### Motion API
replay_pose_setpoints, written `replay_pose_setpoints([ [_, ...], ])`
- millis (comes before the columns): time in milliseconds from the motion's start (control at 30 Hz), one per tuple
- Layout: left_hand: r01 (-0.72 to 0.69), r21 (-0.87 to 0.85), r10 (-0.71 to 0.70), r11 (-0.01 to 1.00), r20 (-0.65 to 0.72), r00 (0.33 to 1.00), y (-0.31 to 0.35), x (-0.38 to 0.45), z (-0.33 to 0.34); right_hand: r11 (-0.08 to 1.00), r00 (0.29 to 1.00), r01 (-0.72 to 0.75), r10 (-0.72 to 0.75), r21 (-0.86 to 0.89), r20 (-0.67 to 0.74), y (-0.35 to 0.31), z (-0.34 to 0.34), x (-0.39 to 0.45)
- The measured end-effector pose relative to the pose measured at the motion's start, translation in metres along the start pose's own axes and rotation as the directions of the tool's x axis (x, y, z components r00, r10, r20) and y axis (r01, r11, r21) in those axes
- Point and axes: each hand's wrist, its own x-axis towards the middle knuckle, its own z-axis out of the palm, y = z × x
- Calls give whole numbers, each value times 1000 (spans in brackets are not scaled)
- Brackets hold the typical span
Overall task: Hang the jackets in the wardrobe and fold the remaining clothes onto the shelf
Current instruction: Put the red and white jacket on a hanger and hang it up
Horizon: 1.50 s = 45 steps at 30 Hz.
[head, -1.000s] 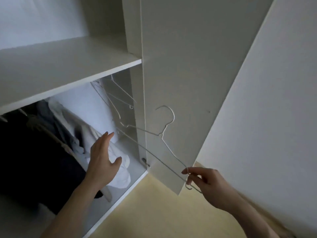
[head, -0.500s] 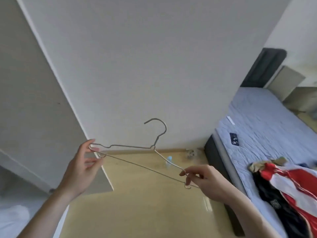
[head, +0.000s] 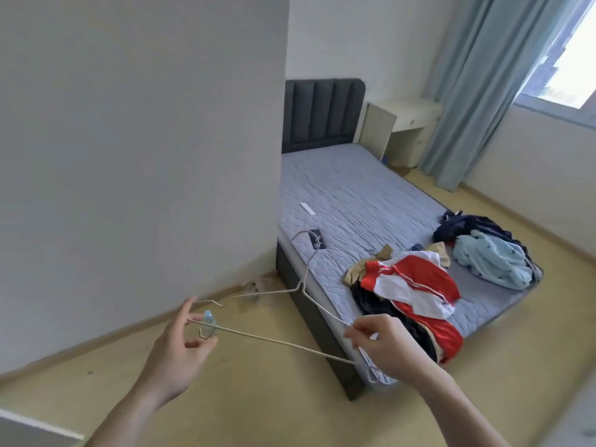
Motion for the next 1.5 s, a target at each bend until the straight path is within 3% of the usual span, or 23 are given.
replay_pose_setpoints([
  [333,-111,27,93,993,371,924,102,79,193,965,965,-172,205,196,-163,151,-109,-11],
  [500,-161,23,129,987,491,861,140,141,297,932,899,-242,320,270,-299,216,-153,3],
  [833,-139,189,-36,972,705,709,183,259,488,864,756,-440,504,246,-418,336,-242,69],
  [1000,10,255,-200,967,730,654,196,297,560,809,695,-479,586,340,-416,378,-267,96],
  [1167,47,252,-223,967,734,642,219,339,625,773,677,-517,632,368,-376,428,-303,141],
  [1333,120,324,-316,938,665,677,213,381,683,765,716,-508,631,396,-300,483,-338,217],
  [1500,301,443,-505,844,472,723,195,408,730,794,793,-495,579,354,-189,545,-369,303],
])
